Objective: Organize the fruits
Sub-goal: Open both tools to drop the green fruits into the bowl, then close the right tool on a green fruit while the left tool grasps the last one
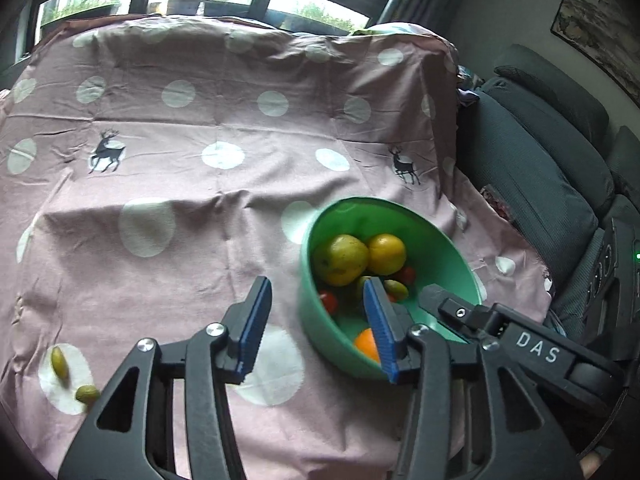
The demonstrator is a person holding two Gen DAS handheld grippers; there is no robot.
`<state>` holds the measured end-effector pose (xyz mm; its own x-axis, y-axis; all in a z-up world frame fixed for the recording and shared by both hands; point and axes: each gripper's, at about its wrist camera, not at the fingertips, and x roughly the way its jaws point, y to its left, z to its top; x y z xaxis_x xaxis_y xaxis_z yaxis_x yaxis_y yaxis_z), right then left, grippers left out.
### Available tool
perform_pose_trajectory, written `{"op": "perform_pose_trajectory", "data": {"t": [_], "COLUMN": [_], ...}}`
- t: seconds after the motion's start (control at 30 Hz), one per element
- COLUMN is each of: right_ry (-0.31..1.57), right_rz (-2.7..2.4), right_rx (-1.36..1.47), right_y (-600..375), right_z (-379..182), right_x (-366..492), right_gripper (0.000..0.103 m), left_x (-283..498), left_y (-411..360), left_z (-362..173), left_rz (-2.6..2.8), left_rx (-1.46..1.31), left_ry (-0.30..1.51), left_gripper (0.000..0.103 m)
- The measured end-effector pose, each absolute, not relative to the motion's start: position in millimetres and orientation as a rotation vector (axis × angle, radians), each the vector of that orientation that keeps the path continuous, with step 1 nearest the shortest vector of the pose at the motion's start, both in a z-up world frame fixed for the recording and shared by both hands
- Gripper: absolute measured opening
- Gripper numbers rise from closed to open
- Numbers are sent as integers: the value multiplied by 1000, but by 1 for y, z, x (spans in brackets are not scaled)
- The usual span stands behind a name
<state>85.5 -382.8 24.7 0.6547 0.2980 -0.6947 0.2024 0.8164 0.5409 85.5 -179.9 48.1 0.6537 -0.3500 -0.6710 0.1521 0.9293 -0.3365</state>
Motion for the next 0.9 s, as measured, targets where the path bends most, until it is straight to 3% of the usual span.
{"op": "perform_pose_trajectory", "data": {"t": [0.1,0.17,0.43,0.67,0.9], "right_ry": [901,917,1086,1172,1172], "right_rz": [171,272,575,610,650], "right_rx": [561,513,365,280,220], "right_y": [-355,-331,-221,-169,-150], "right_z": [31,33,9,-17,-24], "right_x": [86,86,85,82,82], "right_gripper": [48,49,49,44,44], "left_x": [72,67,48,54,70], "left_y": [-142,-116,-30,-13,-4], "left_z": [42,35,2,-10,-17], "left_rz": [-154,-39,183,198,116], "left_rx": [-244,-218,-259,-309,-396], "left_ry": [857,906,1051,1049,1069], "left_gripper": [50,50,48,37,36]}}
